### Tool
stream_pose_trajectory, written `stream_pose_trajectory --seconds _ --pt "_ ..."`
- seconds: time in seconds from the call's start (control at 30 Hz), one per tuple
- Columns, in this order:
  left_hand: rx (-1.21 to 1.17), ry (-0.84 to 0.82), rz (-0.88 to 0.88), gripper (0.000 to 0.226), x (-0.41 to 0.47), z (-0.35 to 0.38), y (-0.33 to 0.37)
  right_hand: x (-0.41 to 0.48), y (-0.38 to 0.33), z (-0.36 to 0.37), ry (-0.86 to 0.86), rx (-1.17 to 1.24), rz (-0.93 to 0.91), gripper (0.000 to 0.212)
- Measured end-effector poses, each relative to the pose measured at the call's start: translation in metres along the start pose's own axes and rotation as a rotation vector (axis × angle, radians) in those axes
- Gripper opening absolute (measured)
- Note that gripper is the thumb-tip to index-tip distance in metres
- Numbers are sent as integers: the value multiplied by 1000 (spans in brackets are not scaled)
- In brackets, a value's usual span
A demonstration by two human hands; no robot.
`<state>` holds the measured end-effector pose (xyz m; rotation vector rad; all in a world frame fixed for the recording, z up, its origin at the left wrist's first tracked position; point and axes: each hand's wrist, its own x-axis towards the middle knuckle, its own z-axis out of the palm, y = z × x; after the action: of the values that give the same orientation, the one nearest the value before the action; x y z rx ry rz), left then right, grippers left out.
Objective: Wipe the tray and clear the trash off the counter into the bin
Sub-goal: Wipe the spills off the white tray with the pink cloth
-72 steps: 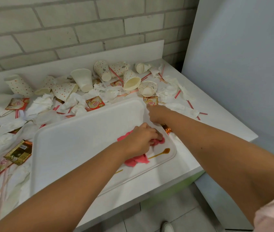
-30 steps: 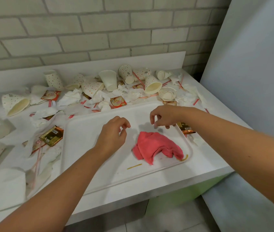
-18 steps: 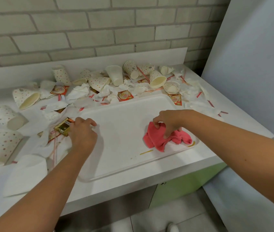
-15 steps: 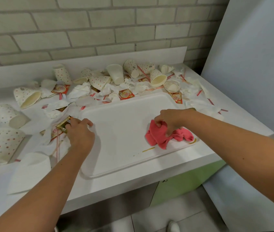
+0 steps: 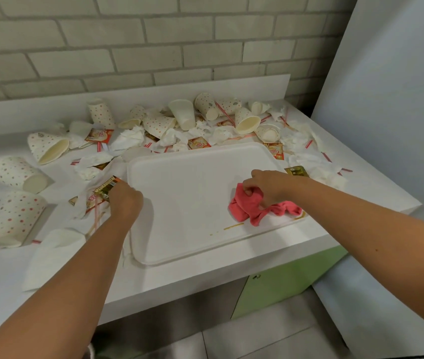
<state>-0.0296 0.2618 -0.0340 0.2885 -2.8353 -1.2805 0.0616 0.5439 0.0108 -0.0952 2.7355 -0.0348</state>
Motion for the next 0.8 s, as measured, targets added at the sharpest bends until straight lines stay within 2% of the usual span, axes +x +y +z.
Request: stream_pose_trajectory --seconds 0.13,0.27,0.4,0.5,0.8 --pt "-87 48 -6 31 -4 1 -5 -6 5 7 67 -10 -67 41" --pt "-245 10 -21 31 -8 3 -13 -14 11 18 108 17 -158 44" --pt "-352 -36 -50 22 -8 3 -19 -17 12 18 43 17 -212 36" --pt "-357 -10 -39 20 -8 4 -20 -17 5 19 28 0 -248 38" --pt "-375 2 -20 23 -8 4 -22 -7 -50 34 163 -14 -415 35"
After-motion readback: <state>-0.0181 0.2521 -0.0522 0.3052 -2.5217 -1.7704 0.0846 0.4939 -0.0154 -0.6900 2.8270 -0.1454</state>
